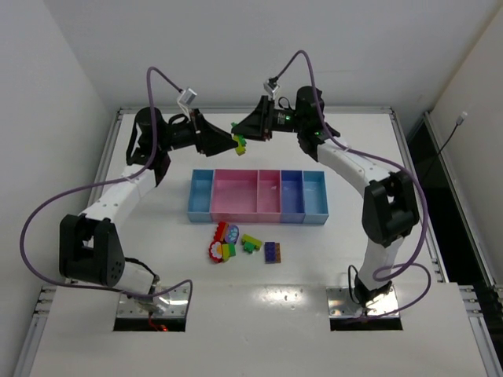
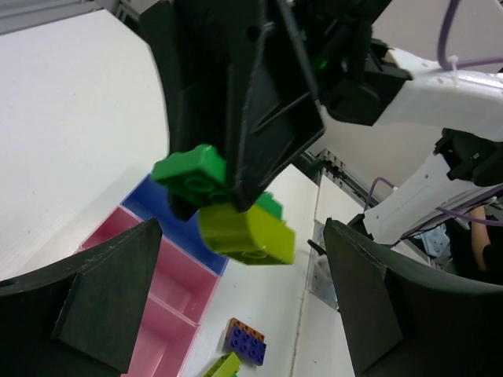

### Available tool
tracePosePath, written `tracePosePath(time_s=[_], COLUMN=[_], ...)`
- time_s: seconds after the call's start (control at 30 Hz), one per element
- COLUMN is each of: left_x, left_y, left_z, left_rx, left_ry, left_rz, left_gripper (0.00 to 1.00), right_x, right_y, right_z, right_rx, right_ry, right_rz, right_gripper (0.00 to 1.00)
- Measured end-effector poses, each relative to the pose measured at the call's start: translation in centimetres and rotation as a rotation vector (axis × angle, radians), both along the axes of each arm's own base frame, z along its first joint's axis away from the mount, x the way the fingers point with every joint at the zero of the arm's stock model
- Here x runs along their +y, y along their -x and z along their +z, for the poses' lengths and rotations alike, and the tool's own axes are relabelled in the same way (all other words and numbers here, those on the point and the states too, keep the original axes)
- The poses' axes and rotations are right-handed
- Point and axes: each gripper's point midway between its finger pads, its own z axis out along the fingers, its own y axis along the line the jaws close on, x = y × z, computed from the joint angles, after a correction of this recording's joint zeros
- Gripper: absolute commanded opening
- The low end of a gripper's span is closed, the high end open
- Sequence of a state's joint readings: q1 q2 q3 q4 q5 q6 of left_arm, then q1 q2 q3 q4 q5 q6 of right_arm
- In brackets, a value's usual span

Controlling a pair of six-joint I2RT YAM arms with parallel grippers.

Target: Sort the legos into containers by color

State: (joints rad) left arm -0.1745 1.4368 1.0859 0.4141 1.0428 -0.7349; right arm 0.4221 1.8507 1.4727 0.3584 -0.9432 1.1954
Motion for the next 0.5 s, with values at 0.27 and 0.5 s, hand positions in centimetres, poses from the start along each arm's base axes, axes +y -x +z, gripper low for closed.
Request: tracePosePath(time_s=[0.27, 0.5], left_x=[-0.4, -0.5], left_y=[0.1, -0.3], left_z=[0.7, -0.1], left_rx=[-0.015, 0.012], left_ry=[0.014, 0.011], left_rz=[-0.012, -0.018], left_gripper=[0.91, 0.90], right_x=[0.5, 0.7], right_y=[-0.3, -0.5], right_z=[-0.3, 1.2], right_rx=[0.011, -0.022], right_ry=[0.000, -0.021], right_rz=[0.007, 0.010], right_gripper=[0.00, 0.00])
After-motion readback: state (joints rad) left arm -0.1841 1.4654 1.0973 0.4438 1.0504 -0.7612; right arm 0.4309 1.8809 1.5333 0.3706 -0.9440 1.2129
